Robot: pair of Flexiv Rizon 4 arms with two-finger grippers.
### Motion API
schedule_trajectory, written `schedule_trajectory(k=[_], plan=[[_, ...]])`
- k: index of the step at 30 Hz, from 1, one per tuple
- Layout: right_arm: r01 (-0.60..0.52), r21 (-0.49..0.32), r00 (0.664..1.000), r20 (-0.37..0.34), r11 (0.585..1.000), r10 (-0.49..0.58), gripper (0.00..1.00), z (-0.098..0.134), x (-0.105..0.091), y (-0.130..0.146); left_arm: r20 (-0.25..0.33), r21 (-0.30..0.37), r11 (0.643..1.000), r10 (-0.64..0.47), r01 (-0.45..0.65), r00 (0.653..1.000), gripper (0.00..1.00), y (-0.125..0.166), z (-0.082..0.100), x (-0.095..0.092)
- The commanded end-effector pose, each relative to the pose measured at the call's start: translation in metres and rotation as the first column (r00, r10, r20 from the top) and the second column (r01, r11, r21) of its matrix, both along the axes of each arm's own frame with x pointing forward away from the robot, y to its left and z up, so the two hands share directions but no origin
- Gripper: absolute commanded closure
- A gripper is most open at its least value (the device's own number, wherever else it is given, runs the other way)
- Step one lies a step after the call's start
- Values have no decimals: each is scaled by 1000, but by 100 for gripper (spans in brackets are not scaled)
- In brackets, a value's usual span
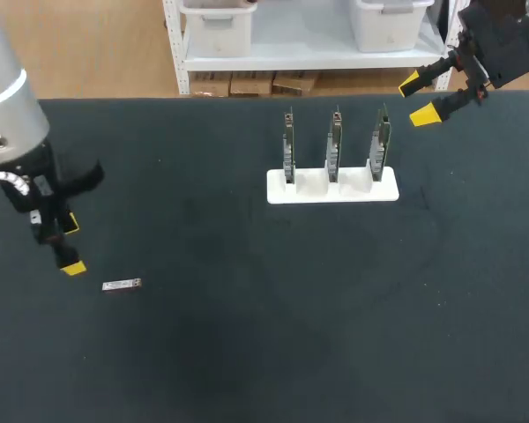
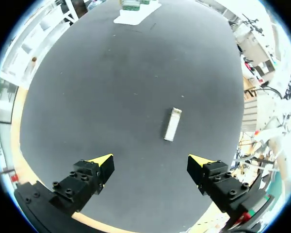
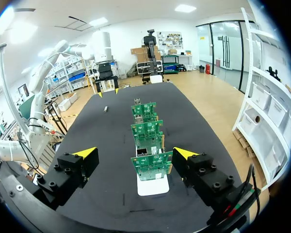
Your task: Pick up the optical module with the left hand, and insert it into the network port with the right hand.
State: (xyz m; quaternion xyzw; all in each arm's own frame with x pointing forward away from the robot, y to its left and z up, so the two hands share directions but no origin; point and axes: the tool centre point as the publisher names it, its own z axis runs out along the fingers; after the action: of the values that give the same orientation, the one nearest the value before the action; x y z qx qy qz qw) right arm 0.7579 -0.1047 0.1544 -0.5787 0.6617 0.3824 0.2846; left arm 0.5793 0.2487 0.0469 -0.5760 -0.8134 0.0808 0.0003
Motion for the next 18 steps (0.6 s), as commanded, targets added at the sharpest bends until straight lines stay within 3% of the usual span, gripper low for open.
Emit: schedule_trajectory(k=[1, 7, 15, 18], plan=[[1, 0, 1000, 1, 1000, -1, 0, 0, 0, 0, 44, -27, 1000, -10, 11, 999, 0, 5, -2, -17], [1, 0, 1000, 1, 1000, -1, 0, 0, 0, 0, 97, -74, 997, 26, -19, 995, 0, 10, -11, -28], [1, 0, 1000, 1, 1000, -1, 0, 0, 0, 0, 75, -69, 997, 23, -18, 997, 0, 8, -24, -38], [1, 0, 1000, 1, 1000, -1, 0, 0, 0, 0, 120, -63, 998, -4, 12, 993, 0, 5, -25, -40]])
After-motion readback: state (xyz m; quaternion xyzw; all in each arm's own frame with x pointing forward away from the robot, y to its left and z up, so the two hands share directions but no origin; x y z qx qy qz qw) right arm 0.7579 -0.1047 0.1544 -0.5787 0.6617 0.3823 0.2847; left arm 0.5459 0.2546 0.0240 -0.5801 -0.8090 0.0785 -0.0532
